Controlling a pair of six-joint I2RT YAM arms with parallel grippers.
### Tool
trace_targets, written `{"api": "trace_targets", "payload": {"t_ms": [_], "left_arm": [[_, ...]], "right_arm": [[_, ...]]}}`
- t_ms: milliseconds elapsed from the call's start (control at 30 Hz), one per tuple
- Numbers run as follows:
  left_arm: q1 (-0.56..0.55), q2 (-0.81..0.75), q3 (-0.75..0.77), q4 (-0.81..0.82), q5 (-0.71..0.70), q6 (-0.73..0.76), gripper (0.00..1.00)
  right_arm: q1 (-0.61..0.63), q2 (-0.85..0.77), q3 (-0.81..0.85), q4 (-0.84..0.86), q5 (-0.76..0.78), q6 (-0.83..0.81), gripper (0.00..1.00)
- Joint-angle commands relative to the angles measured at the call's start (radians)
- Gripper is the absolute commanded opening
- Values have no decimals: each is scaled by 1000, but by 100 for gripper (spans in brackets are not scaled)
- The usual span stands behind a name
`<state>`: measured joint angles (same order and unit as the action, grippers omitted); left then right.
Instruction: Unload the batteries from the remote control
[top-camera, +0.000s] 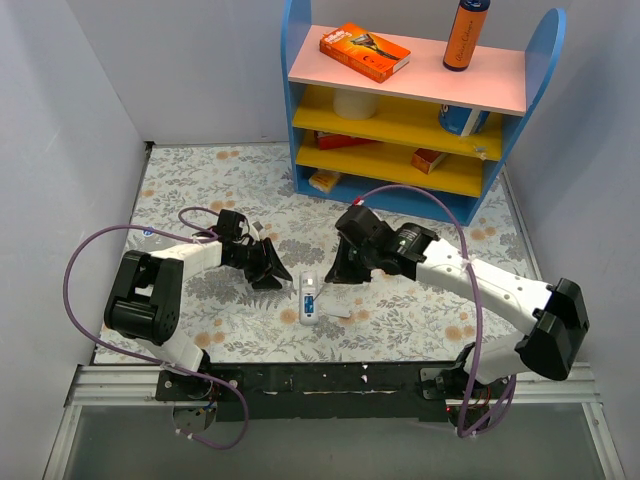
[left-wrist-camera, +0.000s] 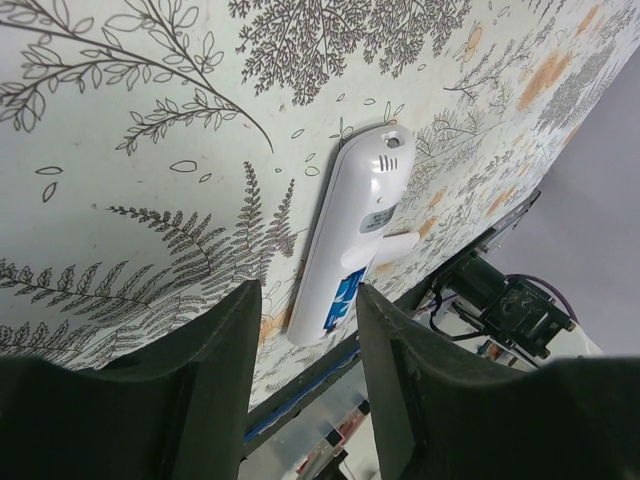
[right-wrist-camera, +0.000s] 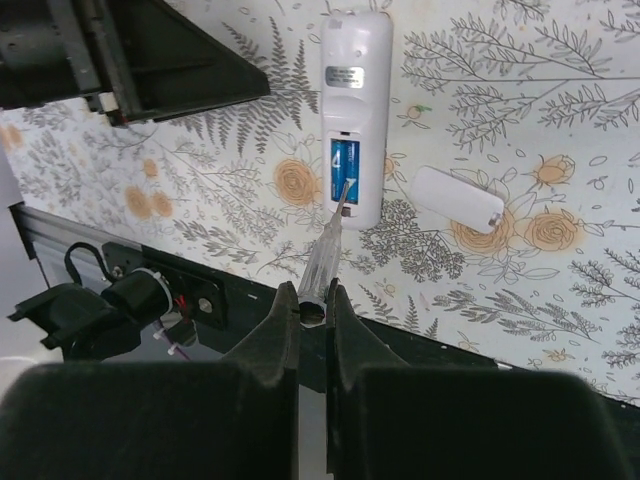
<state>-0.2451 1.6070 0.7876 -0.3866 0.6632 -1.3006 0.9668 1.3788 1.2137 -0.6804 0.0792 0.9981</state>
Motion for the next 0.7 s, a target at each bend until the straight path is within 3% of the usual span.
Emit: {"api": "trace_targets", "payload": {"t_ms": [0, 133, 233, 367, 467, 667], "left_arm": [[-2, -21, -7, 14, 4, 15, 41], [-2, -21, -7, 17, 16, 29, 41], [-2, -32, -5, 2, 15, 38, 41], [-2, -61, -8, -6, 21, 50, 41], [-2, -79, -10, -11, 38, 58, 41], [-2, -94, -27, 6, 53, 50, 41]], "right_arm": [[3, 52, 72, -84, -5, 62, 1], [0, 68, 53, 118, -143, -192, 1], [-8, 69, 84, 159, -271, -513, 1], [-13, 75, 136, 69, -375, -966, 1], [-16, 80, 129, 16, -508, -1178, 1], [-13, 103, 144, -87, -521, -1608, 1]]}}
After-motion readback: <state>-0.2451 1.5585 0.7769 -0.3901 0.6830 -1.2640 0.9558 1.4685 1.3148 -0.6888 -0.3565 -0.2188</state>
